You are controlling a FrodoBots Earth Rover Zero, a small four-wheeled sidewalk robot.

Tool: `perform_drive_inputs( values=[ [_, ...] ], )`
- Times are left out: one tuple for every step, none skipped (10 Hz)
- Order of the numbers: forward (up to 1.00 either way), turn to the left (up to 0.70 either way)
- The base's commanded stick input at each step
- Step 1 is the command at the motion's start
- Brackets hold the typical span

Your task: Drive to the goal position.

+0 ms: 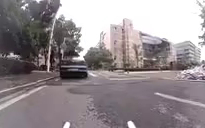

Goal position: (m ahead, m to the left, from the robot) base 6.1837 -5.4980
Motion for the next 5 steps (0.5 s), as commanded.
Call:
perform_drive_inputs(
  values=[
    [0.45, 0.00],
    [0.45, 0.00],
    [0.45, 0.00],
    [0.45, 0.00],
    [0.45, 0.00]
  ],
)
